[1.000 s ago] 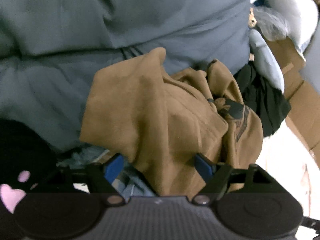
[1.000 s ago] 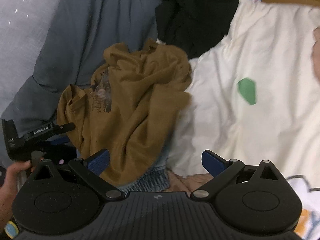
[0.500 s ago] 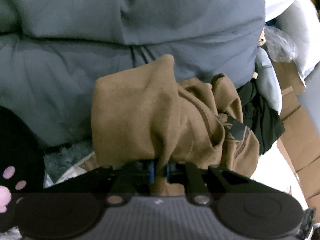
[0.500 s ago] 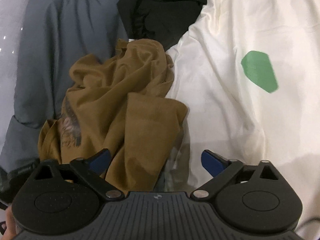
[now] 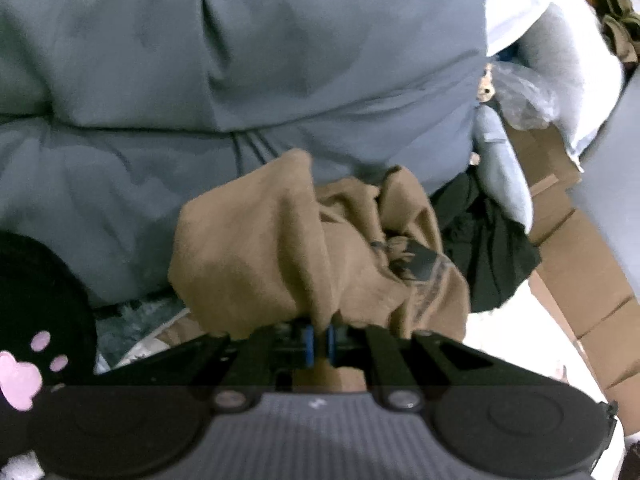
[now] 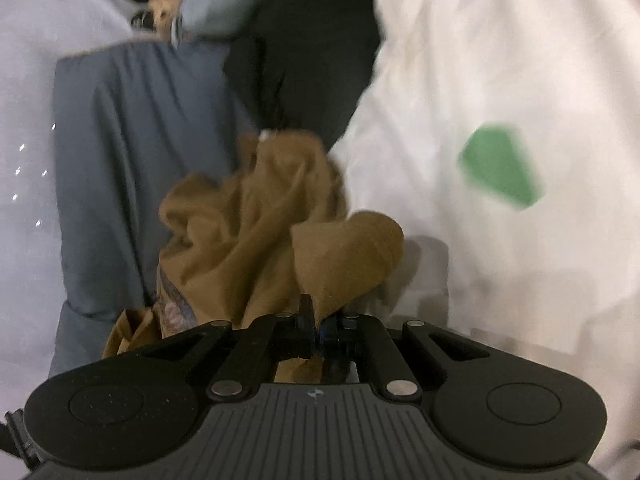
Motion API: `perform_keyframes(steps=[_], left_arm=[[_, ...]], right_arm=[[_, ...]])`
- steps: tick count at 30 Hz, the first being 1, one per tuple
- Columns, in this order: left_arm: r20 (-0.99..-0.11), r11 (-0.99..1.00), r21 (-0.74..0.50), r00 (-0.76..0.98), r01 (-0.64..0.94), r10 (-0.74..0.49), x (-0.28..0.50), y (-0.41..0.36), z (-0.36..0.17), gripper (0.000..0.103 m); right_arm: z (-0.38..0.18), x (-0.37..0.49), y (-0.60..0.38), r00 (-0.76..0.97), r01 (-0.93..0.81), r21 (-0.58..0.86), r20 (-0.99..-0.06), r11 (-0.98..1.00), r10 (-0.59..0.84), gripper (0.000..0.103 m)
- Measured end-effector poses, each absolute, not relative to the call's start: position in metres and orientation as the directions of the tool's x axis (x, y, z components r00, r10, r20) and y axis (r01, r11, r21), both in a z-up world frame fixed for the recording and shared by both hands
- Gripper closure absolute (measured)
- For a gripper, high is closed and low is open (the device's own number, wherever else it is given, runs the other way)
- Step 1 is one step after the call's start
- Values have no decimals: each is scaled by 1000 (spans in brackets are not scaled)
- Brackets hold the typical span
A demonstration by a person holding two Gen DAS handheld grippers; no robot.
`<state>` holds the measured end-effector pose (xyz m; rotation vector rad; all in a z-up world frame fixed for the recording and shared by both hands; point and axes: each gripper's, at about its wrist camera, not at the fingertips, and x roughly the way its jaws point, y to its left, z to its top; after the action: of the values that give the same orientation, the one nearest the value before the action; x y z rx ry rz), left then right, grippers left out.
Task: Fold clothes
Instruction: 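Grasp the brown T-shirt with the right tool while the left tool holds it, then lift the brown T-shirt with both tools and carry it onto the duvet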
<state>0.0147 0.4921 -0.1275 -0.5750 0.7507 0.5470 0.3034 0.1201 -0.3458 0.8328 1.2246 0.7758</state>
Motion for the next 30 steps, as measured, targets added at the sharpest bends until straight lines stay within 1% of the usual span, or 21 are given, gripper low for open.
perform_keyframes(steps=[12,17,22,26,30], left_arm=[[-764,764,-288,620,-577,180,9,445,-117,97],[-767,788,-296,626,-540,140,9,419,-112,97],[-779,818,-306,622,-487,79,16,388,-114,97],[-795,856,-280,605,-434,47,23,360,-118,97],[-798,874,-299,603,-382,-10,26,330,-123,97]], right_arm=[[-289,280,-24,404,66,798,-570,599,715,103],[-257,266,-73,473,89,779,-582,621,662,103],[-231,249,-123,524,137,743,-616,655,589,103],[-213,227,-169,553,188,711,-647,678,525,103],[-194,204,-215,583,224,681,-667,697,464,103]])
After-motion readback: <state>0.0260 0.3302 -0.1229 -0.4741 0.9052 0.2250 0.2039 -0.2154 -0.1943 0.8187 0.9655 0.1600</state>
